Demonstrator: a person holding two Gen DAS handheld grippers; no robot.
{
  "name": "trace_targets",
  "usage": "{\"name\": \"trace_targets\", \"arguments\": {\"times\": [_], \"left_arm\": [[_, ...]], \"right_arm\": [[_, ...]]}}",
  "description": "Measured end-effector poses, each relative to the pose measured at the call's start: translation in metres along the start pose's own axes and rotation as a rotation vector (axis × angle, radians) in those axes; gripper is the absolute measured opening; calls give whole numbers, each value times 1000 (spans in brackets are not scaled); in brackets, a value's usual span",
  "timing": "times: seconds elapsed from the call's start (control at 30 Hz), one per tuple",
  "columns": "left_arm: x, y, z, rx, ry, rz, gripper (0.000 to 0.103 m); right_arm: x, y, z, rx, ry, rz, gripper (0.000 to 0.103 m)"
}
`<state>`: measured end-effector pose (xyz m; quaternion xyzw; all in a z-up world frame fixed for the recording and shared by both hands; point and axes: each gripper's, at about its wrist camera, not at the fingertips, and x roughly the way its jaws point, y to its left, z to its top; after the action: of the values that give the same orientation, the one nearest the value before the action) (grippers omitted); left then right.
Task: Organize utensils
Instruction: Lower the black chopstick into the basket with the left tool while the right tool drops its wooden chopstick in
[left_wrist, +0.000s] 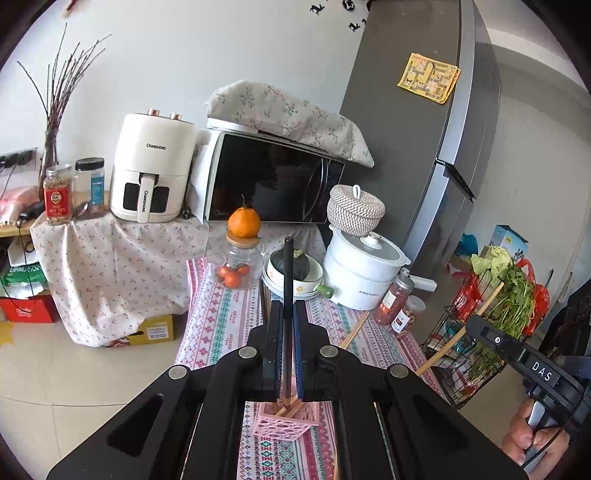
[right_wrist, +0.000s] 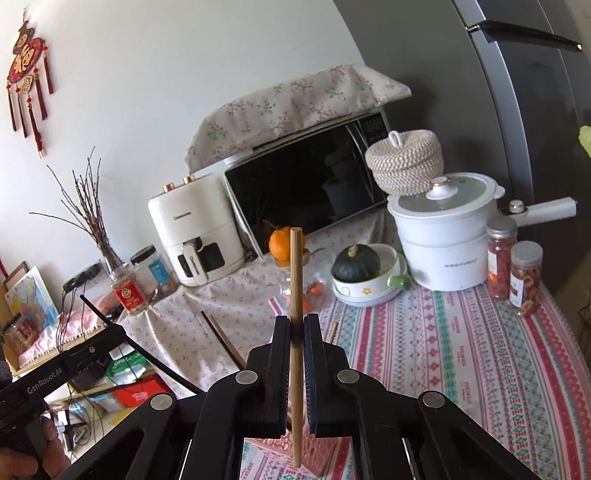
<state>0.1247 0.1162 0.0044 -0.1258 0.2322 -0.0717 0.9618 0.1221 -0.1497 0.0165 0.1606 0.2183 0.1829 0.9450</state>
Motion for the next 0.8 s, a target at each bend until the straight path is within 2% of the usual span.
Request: {"name": "trace_targets", "arguments": {"times": [0.4,0.8], "left_arm": [[46,-4,-10,21,73,74,5],[85,1,-19,-1,192,111,5]], "right_arm": [[40,-15,0,90,3,15,5],[89,0,-27,12,119,-2,5]]}}
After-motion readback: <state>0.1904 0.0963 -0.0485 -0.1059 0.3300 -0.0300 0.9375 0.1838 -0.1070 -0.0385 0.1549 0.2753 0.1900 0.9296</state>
